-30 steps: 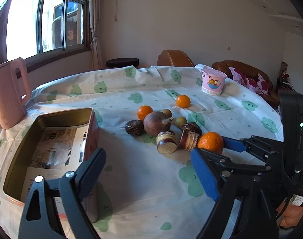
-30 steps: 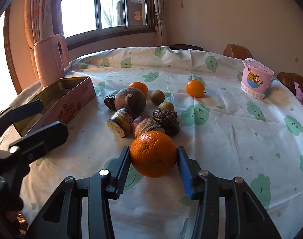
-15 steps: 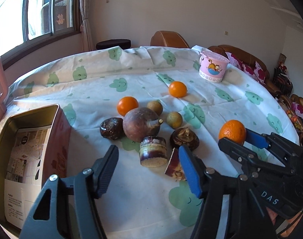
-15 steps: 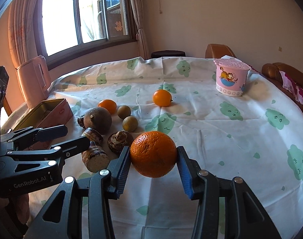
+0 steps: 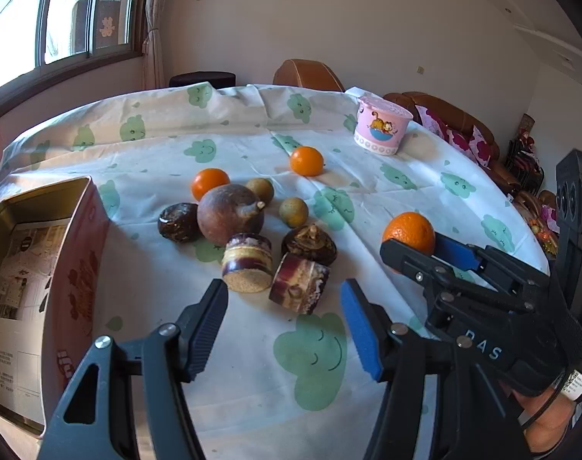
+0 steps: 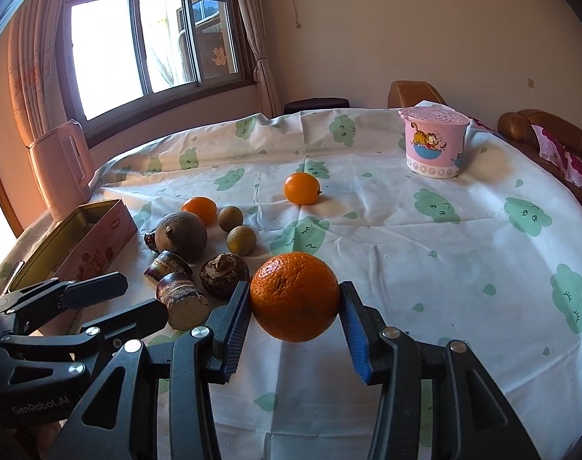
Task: Organize fruits
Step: 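Close the right gripper around the large orange, then grasp the small brown jar with the left gripper while the right holds the orange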
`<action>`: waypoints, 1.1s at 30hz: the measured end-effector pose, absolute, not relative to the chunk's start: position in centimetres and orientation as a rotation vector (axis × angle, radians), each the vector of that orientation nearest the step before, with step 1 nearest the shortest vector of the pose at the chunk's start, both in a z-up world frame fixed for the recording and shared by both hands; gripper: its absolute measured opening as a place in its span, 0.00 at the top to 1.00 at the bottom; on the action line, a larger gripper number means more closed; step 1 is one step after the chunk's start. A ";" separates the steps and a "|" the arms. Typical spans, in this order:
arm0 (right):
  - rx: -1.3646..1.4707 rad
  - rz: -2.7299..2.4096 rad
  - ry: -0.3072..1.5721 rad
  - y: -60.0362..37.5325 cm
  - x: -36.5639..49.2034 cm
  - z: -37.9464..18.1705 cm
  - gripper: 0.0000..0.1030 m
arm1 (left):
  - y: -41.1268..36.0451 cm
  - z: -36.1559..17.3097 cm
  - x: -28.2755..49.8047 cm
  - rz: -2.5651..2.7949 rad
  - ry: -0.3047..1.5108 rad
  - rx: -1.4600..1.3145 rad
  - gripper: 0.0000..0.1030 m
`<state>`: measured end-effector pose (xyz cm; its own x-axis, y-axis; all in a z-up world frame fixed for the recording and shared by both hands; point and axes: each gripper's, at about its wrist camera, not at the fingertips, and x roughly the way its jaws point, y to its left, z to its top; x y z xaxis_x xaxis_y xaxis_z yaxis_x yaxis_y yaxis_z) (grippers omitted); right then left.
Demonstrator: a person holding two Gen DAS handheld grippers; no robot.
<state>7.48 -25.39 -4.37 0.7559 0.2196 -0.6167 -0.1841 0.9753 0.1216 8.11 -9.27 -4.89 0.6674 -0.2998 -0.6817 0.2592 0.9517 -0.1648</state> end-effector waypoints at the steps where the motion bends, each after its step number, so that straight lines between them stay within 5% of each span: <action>1: 0.056 0.221 0.680 -25.4 7.5 -4.4 0.54 | -9.4 -4.9 8.2 -0.324 0.780 -0.058 0.39; 13: 0.093 0.200 0.667 -26.2 7.4 -4.3 0.53 | -10.8 -6.6 10.0 -0.383 0.885 -0.079 0.65; 33: 0.044 0.244 0.581 -25.4 6.1 -3.7 0.54 | -9.2 -4.8 7.2 -0.312 0.690 -0.096 0.65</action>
<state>6.08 -25.45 -3.67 0.8083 0.2401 -0.5376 -0.2153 0.9704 0.1096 7.17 -9.20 -4.76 0.7270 -0.3143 -0.6104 0.2514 0.9492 -0.1894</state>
